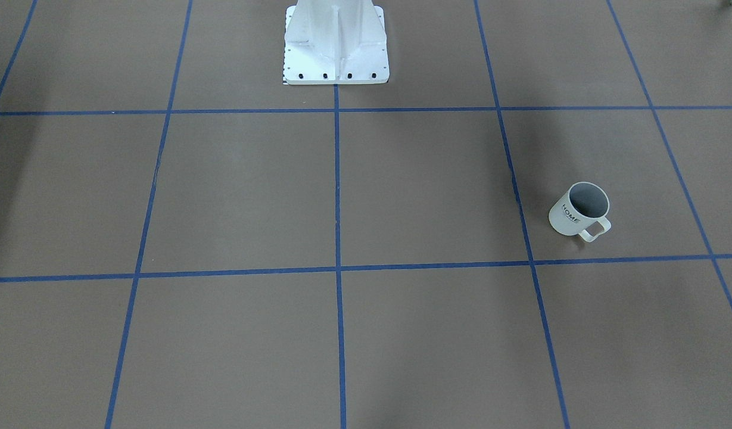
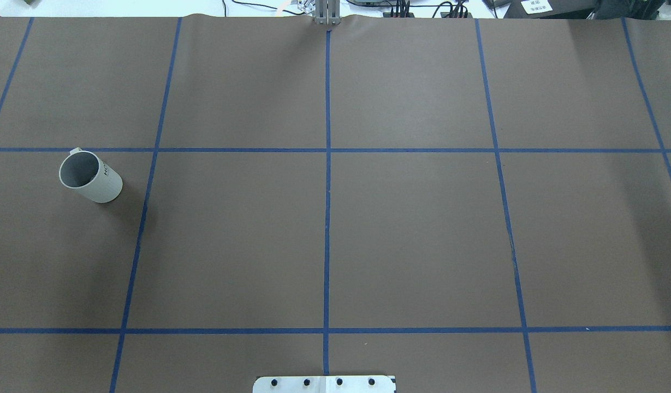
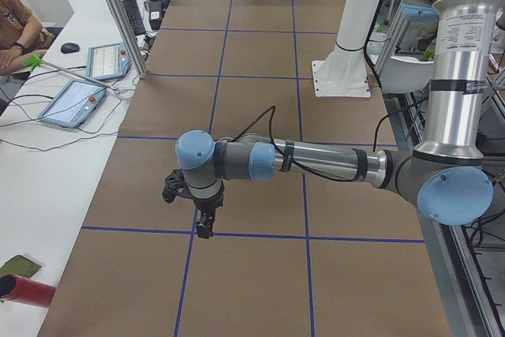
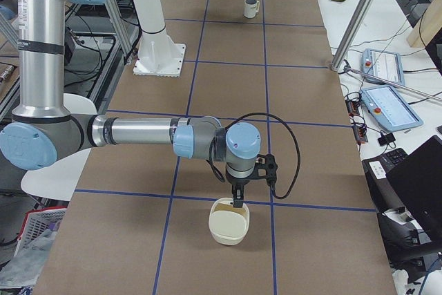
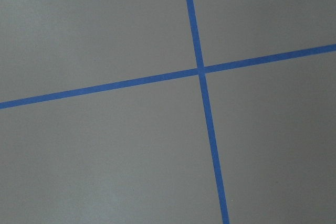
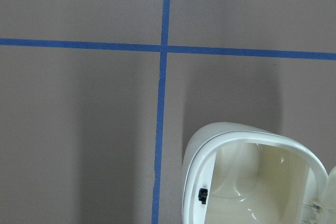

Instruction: Left arm hands cup to right arm to dump lemon

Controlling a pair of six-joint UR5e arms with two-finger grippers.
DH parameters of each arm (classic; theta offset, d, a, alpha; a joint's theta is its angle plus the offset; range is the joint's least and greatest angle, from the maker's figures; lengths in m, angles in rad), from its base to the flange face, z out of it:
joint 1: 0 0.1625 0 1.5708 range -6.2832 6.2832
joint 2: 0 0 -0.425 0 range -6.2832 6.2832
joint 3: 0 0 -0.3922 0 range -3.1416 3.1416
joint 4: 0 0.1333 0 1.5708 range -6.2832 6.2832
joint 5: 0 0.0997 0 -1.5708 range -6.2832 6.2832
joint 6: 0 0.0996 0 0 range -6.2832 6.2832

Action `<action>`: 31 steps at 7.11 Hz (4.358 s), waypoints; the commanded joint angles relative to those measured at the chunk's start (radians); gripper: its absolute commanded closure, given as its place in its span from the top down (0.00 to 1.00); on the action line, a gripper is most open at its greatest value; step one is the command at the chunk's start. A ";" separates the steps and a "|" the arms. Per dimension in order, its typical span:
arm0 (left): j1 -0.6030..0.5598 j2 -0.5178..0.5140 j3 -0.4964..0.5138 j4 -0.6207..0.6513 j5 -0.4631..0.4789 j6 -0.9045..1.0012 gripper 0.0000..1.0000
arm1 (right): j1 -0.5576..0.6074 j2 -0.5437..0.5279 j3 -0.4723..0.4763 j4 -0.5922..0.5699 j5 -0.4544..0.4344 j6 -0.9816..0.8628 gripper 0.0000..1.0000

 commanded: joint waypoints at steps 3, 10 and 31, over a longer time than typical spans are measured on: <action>0.002 -0.014 -0.010 0.001 0.002 -0.013 1.00 | 0.000 0.002 0.006 0.000 0.004 0.000 1.00; 0.285 -0.052 -0.042 -0.308 -0.110 -0.576 1.00 | 0.000 -0.003 0.066 -0.006 0.013 0.011 1.00; 0.417 -0.291 -0.129 -0.047 -0.110 -0.963 0.00 | -0.064 0.063 0.309 0.096 0.040 0.017 1.00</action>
